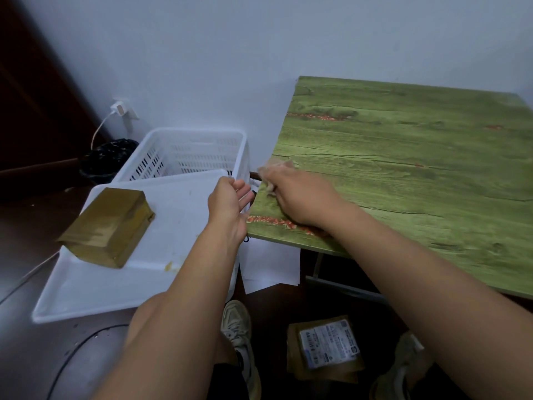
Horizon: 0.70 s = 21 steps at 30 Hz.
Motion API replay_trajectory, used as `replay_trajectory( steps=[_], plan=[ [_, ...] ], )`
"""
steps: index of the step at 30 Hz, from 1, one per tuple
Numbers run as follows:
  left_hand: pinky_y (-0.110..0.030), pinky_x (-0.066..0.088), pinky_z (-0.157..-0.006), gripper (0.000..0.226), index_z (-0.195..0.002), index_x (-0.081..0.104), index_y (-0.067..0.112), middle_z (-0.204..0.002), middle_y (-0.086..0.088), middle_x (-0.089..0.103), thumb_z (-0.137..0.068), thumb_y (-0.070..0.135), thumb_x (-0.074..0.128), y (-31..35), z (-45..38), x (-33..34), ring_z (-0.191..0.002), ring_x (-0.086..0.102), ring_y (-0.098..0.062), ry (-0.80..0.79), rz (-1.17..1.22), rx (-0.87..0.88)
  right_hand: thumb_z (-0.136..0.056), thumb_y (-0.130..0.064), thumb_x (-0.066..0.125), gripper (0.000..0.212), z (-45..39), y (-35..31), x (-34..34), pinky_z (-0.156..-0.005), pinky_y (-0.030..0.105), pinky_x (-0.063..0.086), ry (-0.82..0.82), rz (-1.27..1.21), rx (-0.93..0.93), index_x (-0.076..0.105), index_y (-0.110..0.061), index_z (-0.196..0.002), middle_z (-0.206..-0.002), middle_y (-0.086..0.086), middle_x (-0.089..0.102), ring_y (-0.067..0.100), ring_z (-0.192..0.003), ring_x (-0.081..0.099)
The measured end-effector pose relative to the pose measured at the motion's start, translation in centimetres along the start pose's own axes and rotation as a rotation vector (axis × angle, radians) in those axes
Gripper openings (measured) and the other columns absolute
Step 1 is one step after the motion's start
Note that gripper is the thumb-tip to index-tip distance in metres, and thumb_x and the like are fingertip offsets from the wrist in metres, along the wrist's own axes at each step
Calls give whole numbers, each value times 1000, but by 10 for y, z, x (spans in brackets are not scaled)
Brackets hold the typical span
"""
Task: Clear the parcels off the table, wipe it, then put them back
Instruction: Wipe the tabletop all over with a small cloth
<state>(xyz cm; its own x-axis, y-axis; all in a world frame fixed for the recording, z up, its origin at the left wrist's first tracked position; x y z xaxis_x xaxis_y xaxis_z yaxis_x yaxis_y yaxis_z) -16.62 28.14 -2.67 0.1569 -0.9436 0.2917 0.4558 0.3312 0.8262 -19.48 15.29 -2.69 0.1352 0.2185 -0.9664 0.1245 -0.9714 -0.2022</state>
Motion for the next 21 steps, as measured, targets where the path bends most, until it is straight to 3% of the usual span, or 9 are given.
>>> replay_trajectory(
  steps=[4,7,9,12,16,19,21],
  plan=[
    [-26,45,-61,23,-90,60,9,-90,-6,67,-98,19,40,1,-1,1,-82,64,-18,-31,-29,-31,-96,-21,43,38,17,-6,-1,-75,36,45,-41,-65,-109,49,-32,-132,-136,-4,55,28,-110,58],
    [-23,40,-58,30,-106,64,7,-108,-8,68,-99,22,40,0,1,0,-102,65,-19,-33,-78,-25,-97,-18,43,41,2,21,-7,-77,36,45,-20,-32,59,51,-33,-135,-133,4,58,32,-110,59],
    [-23,40,-60,35,-111,66,6,-113,-8,68,-99,24,39,1,1,-2,-106,64,-18,-41,-82,-24,-97,-14,41,35,-4,25,-10,-72,36,46,5,-10,157,56,-28,-126,-123,7,62,32,-102,61],
    [-22,45,-69,33,-98,69,10,-105,-6,71,-99,23,39,1,0,-2,-102,66,-17,-57,-81,-21,-95,-16,43,31,8,3,-13,-65,33,45,16,9,74,56,-29,-120,-115,2,62,30,-95,63],
    [-26,49,-83,32,-80,64,13,-88,-1,71,-99,18,38,2,1,2,-87,65,-14,-81,-81,-3,-99,-25,43,42,39,-8,-13,-82,38,50,-39,-63,-83,47,-39,-138,-141,-4,53,27,-119,57],
    [-32,51,-93,33,-95,69,6,-105,-9,72,-95,14,38,0,-2,0,-99,66,-20,-124,-96,-2,-101,-25,42,43,28,21,-16,-74,32,45,-23,-10,11,46,-39,-141,-136,2,58,29,-110,60],
    [-27,53,-80,36,-108,69,3,-110,-9,71,-92,10,37,-1,-2,-2,-98,67,-18,-133,-108,-8,-101,-24,41,42,14,34,-16,-74,34,45,8,20,144,46,-40,-140,-135,4,59,30,-108,60]
  ],
)
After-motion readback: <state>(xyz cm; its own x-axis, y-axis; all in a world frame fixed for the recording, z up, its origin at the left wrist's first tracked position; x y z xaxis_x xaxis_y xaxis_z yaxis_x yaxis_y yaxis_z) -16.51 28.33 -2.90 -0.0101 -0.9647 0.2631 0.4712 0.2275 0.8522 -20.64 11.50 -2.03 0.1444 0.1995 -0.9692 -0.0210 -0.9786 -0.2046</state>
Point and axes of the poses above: each hand's wrist, its own z-axis away from the middle knuckle, its own x-axis out of the palm, y = z × x, the point moved 1 cm from there along -z, towards the middle knuckle
